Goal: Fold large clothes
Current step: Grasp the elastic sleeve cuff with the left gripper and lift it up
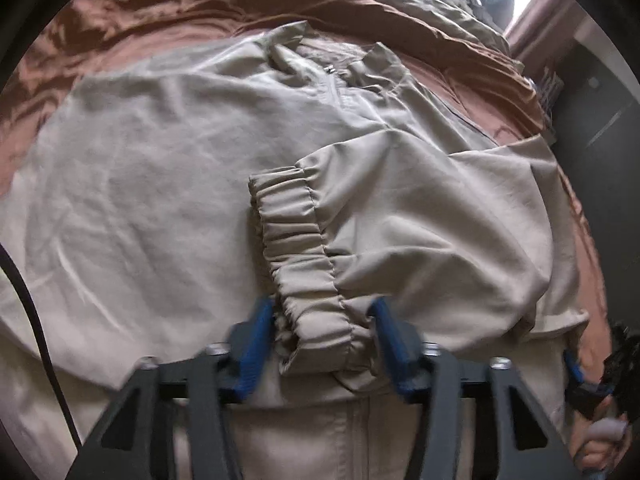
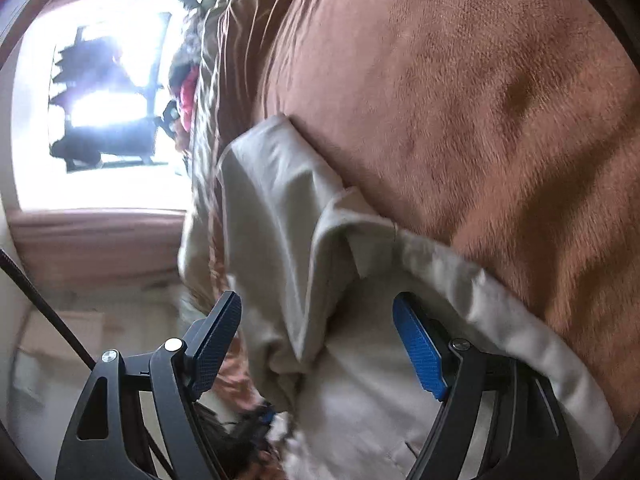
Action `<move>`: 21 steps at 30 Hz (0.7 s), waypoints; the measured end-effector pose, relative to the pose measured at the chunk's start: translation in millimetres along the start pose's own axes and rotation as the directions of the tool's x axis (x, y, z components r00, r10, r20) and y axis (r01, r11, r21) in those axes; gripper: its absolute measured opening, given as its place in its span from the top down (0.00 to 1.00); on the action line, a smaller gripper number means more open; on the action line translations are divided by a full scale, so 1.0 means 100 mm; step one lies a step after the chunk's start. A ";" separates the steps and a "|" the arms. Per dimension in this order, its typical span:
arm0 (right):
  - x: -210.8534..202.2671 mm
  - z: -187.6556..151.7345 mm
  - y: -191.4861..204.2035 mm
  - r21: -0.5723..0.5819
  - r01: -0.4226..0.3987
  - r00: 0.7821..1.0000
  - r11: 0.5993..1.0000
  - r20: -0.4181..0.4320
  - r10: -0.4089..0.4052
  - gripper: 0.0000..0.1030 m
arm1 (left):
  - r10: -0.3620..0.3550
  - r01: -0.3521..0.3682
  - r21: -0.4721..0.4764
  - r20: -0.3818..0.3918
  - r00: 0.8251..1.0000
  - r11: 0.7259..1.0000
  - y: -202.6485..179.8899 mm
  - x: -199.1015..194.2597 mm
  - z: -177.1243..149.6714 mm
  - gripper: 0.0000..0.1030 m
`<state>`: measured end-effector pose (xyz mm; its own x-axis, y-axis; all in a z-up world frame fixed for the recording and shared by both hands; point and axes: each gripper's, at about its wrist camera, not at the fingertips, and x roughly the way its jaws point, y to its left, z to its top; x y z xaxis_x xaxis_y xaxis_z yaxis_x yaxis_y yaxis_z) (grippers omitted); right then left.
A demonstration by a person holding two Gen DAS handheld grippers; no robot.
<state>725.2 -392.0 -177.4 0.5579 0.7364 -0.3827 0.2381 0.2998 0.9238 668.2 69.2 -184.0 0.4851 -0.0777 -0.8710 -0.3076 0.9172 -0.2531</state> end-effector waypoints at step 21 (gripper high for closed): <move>0.04 -0.09 -0.02 0.000 0.005 0.998 1.000 0.064 -0.005 0.27 | 0.012 -0.101 0.226 0.367 0.930 0.969 -0.41 -1.95 0.66 0.92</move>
<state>719.3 -384.2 -180.8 0.6067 0.6942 -0.3873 0.2413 0.3034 0.9218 640.6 72.5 24.0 0.7482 0.0819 -0.6584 -0.1620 0.9849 -0.0615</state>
